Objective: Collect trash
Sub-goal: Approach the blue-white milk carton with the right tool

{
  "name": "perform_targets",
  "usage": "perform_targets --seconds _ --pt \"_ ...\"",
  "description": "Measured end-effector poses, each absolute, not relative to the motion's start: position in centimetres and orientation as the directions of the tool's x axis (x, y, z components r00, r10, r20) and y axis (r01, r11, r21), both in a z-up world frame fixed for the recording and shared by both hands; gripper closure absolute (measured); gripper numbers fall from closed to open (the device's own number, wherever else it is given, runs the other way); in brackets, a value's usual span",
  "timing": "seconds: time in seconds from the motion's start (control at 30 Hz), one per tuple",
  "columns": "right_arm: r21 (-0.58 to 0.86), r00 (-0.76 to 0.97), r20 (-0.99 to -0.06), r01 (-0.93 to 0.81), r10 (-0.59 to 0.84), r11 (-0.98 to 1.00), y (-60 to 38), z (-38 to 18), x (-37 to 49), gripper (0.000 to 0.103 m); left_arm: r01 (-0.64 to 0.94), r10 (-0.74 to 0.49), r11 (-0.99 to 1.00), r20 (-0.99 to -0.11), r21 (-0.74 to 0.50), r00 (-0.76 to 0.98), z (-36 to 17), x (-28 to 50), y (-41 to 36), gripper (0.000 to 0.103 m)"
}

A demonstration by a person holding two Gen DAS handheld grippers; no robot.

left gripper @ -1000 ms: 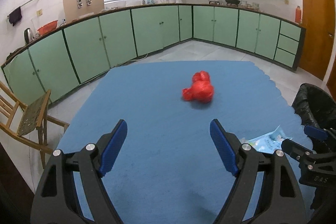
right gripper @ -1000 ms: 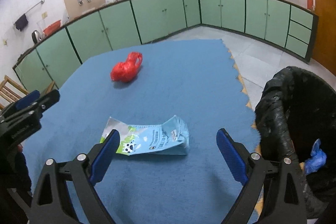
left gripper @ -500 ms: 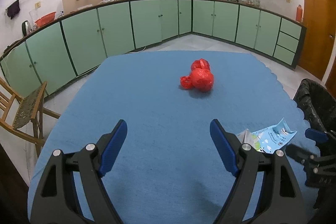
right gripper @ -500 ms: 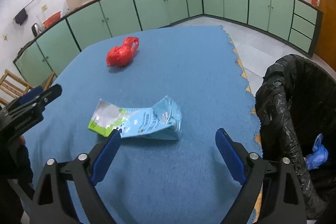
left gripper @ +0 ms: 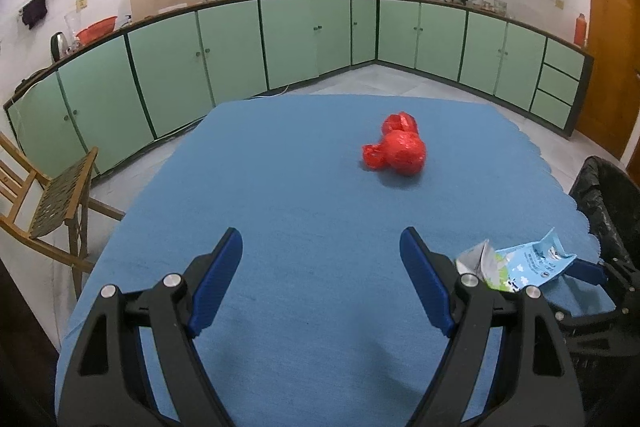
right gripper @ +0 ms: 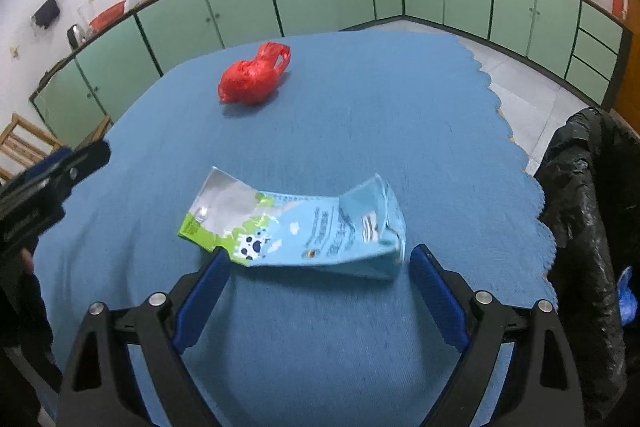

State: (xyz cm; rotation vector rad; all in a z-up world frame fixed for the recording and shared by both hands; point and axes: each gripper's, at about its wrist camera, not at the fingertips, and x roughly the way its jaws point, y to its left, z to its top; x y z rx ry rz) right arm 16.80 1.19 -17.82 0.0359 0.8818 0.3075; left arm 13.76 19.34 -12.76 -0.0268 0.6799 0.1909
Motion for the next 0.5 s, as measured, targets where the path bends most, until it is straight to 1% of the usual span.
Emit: perform_targets --seconds 0.2,0.37,0.43,0.5 --pt "0.168 0.607 -0.750 -0.209 0.263 0.963 1.4 -18.0 18.5 0.013 -0.198 0.172 0.980 -0.636 0.031 0.752 -13.0 13.9 19.7 0.024" --pt "0.164 0.610 -0.732 -0.272 0.302 0.948 1.1 -17.0 18.3 0.013 -0.198 0.168 0.980 -0.638 0.025 0.752 -13.2 14.1 19.8 0.024" --pt "0.169 0.586 -0.740 -0.313 0.330 0.935 1.0 -16.8 18.0 0.013 -0.200 0.166 0.980 -0.641 0.020 0.749 -13.3 14.1 19.8 0.024" --pt "0.138 0.579 -0.751 -0.336 0.319 0.932 1.3 -16.9 17.7 0.013 -0.205 0.166 0.979 -0.644 0.015 0.747 -13.4 14.2 19.8 0.024"
